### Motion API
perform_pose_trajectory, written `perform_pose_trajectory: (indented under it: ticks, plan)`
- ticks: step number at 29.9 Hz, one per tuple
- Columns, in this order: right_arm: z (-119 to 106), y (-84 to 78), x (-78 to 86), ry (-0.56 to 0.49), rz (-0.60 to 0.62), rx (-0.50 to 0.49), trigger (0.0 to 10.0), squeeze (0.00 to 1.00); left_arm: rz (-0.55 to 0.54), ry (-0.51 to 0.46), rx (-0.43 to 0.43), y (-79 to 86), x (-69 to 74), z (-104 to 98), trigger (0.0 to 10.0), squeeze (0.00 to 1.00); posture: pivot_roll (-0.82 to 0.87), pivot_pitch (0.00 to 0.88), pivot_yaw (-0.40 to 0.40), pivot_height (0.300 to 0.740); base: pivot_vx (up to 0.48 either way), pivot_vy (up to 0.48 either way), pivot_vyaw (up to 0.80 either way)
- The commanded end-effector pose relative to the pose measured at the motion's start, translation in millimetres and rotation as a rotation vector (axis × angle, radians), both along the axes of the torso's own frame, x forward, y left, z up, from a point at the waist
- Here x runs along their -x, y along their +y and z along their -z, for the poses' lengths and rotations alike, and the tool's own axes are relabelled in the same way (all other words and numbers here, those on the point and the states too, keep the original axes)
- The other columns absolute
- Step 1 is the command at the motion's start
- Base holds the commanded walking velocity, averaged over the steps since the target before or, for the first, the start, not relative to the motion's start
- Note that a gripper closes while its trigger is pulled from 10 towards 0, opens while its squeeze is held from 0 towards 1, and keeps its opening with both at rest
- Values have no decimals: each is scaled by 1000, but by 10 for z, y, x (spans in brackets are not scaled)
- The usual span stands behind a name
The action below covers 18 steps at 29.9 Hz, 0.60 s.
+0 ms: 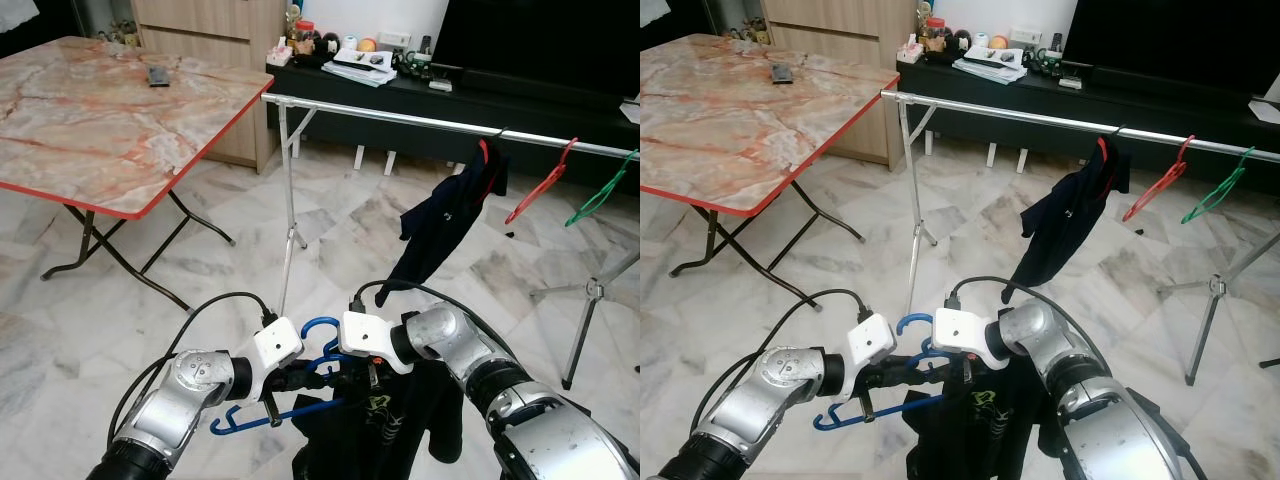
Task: Hang hanger
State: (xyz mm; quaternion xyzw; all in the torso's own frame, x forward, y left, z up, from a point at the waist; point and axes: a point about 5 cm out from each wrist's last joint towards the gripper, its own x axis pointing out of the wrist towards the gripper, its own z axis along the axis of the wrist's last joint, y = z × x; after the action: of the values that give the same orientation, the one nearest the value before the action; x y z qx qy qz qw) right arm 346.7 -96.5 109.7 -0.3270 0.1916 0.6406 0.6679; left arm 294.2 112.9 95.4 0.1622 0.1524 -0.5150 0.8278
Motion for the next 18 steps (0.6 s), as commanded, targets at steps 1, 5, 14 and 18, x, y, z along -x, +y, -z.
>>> perform_pose_trajectory:
  ticks: [1, 5, 14, 18]
  plan:
    - [-113, 10, -51, -46, -17, -3, 10000, 1000, 8, 3, 44, -25, 11, -26, 0, 0, 125, 63, -112, 740, 0, 0, 0]
    - [-161, -12, -76, -65, -20, 5, 10000, 0, 3, 6, 47, -17, 13, -19, 0, 0, 118, 63, -112, 740, 0, 0, 0]
    - [-262, -48, -128, -109, -10, 2, 10000, 0, 0, 8, 49, -14, 11, -12, 0, 0, 113, 62, -110, 740, 0, 0, 0]
    - [-317, -80, -156, -129, -3, 3, 10000, 0, -5, 10, 47, 5, 12, -4, 0, 0, 111, 63, -108, 740, 0, 0, 0]
